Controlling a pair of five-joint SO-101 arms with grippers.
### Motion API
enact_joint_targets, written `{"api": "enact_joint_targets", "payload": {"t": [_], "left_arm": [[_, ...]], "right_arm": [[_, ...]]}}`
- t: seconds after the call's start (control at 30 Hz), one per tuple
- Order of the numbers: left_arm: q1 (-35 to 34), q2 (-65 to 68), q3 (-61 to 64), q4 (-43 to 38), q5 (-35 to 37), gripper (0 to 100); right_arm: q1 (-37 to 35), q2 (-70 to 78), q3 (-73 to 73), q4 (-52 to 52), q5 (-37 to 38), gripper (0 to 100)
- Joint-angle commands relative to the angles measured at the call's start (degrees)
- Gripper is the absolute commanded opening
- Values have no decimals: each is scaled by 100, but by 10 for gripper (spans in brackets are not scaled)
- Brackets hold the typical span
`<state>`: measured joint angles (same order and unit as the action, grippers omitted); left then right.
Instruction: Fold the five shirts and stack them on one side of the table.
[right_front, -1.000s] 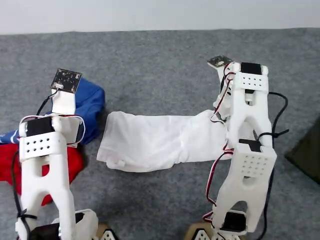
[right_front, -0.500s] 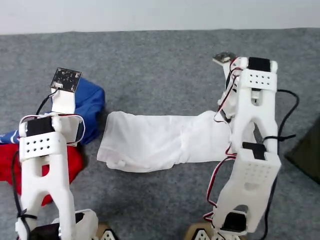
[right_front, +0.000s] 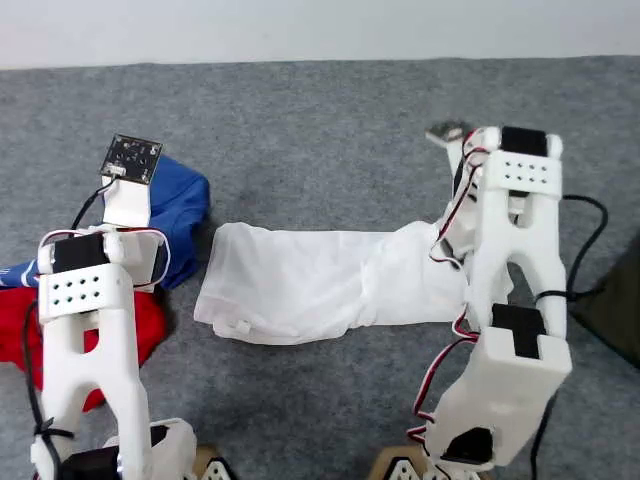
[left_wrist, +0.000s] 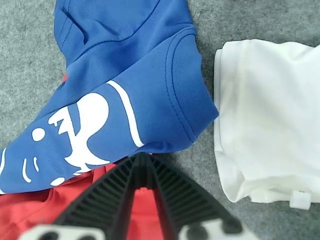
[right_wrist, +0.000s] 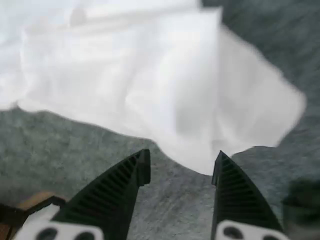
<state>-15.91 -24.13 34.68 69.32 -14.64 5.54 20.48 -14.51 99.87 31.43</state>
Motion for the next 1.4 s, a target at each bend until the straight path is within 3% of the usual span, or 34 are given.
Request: {"api": "enact_joint_targets", "payload": {"t": [0.0, 0.5, 0.7, 0.93, 1.23, 1.37], "left_arm": [[35, -149, -40, -105, -9, 3], [35, -185, 338, -360, -9, 3], [35, -185, 321, -360, -9, 3], [35, -185, 321, -360, -9, 3], [35, -185, 321, -352, -9, 3], [35, -185, 321, -352, -9, 3]], "right_arm": [[13, -418, 308, -338, -53, 218], [224, -409, 2084, -1789, 158, 204], [268, -418, 2154, -1182, 730, 2], [840, -470, 2145, -954, 747, 12], [567, -479, 1925, -1015, 712, 17], [514, -479, 1495, -813, 642, 108]]}}
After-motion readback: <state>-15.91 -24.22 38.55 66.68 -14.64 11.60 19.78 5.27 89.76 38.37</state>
